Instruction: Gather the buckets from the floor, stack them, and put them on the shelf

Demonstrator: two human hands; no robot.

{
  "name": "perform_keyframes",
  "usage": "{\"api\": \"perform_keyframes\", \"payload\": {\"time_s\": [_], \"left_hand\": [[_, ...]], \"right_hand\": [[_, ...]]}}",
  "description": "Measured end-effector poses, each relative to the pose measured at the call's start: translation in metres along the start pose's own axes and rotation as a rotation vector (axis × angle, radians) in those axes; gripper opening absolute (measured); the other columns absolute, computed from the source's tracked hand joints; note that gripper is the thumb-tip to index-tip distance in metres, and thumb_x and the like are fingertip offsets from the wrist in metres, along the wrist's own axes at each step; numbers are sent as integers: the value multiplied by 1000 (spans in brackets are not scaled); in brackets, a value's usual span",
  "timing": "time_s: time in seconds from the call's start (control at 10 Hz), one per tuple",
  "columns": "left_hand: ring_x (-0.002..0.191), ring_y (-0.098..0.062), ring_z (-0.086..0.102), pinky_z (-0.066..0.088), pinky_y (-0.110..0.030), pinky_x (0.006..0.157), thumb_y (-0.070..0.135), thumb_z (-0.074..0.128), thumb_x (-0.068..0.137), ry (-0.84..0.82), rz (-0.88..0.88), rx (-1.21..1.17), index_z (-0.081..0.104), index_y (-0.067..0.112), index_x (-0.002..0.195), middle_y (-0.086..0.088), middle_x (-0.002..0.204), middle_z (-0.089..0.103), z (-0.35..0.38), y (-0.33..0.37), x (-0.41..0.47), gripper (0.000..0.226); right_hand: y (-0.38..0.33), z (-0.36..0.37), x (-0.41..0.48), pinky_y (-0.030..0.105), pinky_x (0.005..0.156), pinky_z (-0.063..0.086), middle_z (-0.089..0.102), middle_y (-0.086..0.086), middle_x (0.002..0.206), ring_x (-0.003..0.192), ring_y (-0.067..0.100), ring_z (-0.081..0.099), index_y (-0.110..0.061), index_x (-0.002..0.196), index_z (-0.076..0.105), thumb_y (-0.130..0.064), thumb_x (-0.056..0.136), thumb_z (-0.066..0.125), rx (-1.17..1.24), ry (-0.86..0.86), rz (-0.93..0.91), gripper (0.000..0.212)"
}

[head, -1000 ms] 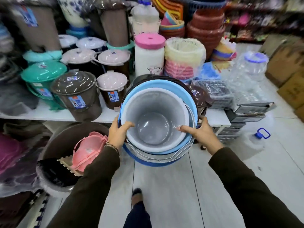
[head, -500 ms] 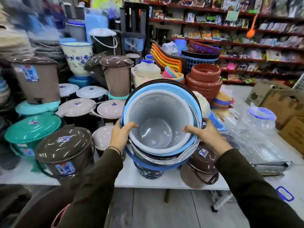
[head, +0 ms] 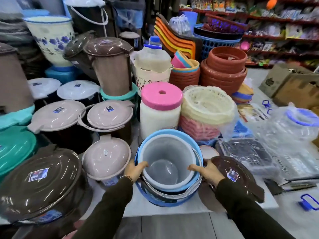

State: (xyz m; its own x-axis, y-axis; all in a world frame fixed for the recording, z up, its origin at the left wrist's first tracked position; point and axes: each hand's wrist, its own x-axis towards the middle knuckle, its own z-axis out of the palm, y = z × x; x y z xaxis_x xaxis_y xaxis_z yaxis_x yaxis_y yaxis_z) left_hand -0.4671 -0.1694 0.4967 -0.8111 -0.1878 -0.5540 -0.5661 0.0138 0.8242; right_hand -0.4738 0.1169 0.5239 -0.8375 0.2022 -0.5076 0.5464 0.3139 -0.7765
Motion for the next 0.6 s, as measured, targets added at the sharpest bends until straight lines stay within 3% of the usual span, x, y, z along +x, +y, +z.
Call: {"api": "perform_keyframes", "payload": {"time_s": [0.1, 0.2, 0.3, 0.4, 0.5, 0.6], "left_hand": [[97, -43, 67, 60, -58, 77, 35, 72, 46, 3, -51, 88, 58, 8, 117, -25, 113, 63, 5, -13, 19, 78], [100, -34, 59, 55, -50, 94, 40, 76, 59, 19, -105, 210, 55, 15, 128, -11, 122, 43, 12, -22, 29, 76], [95, -27, 56, 54, -44, 96, 49, 76, 68, 47, -97, 274, 53, 17, 133, -7, 116, 39, 15, -21, 33, 76], [100, -28, 59, 54, -44, 97, 70, 67, 68, 66, -121, 384, 50, 16, 136, -12, 123, 47, 19, -14, 28, 88], [116, -33, 57, 50, -46, 100, 80, 58, 67, 79, -110, 524, 41, 18, 144, -16, 140, 45, 18, -9, 20, 100], [136, -36, 44, 42, -48, 108, 82, 48, 72, 227, 76, 728, 25, 17, 152, -15, 152, 37, 18, 4, 12, 106]], "right_hand": [[15, 6, 16, 28, 50, 58, 74, 16, 102, 80, 26, 74, -7, 116, 64, -25, 65, 89, -68, -24, 42, 60], [29, 10, 25, 16, 41, 48, 66, 15, 116, 91, 24, 68, -7, 120, 64, -38, 62, 87, -229, 54, 44, 70], [29, 9, 29, 25, 62, 59, 60, 17, 124, 105, 28, 65, -8, 124, 64, -52, 60, 83, -329, 80, 19, 79], [26, 11, 23, 45, 107, 46, 48, 18, 140, 126, 33, 54, -11, 137, 54, -68, 63, 74, -445, 82, 27, 95], [21, 15, 15, 49, 113, 38, 35, 20, 151, 137, 39, 42, -13, 150, 35, -81, 63, 63, -551, 106, 27, 114], [11, 12, 14, 52, 110, 38, 31, 19, 155, 140, 39, 38, -14, 154, 23, -86, 70, 47, -615, 237, -134, 113]]}}
